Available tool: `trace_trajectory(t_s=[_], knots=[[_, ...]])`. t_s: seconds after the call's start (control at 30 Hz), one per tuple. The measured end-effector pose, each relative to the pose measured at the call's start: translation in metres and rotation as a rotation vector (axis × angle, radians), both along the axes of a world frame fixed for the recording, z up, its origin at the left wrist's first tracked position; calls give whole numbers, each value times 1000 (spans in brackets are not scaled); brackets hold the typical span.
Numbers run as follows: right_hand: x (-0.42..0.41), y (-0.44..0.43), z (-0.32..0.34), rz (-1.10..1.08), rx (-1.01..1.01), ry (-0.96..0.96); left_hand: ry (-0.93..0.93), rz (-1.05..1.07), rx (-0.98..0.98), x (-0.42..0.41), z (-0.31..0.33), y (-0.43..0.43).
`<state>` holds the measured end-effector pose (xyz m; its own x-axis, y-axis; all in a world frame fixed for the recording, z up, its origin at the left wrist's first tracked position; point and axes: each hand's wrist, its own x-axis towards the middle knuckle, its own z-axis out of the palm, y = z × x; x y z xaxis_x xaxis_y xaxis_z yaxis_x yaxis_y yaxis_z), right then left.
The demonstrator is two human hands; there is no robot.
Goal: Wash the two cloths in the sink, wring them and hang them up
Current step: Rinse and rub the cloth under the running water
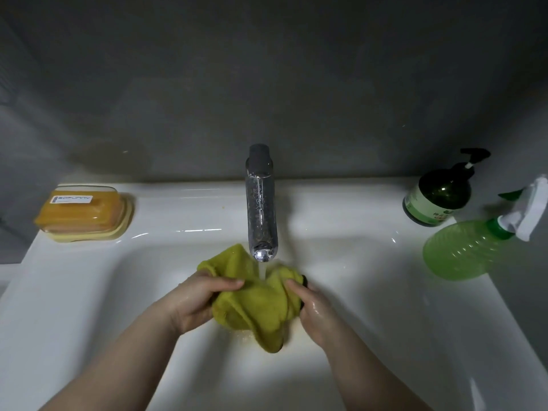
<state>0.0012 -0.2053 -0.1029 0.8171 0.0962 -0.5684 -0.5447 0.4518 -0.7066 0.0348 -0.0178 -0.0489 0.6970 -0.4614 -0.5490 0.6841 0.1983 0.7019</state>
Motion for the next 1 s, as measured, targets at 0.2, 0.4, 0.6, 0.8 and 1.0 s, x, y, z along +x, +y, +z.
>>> trace_trajectory(t_s=[0.2, 0.4, 0.6, 0.8, 1.0], knots=[[-6, -20, 10, 46, -175, -158, -212, -505, 592, -4, -13, 26], [0, -24, 17, 29, -437, -172, -344, -602, 675, -1, -26, 34], [12, -25, 15, 11, -799, -14, -71, -62, 358, -3, -35, 31], [20, 25, 34, -195, -211, 196, 182, 286, 130, -3, -27, -25], [25, 58, 39, 17, -962, -126, 5, 342, 354, -6, -11, -69]])
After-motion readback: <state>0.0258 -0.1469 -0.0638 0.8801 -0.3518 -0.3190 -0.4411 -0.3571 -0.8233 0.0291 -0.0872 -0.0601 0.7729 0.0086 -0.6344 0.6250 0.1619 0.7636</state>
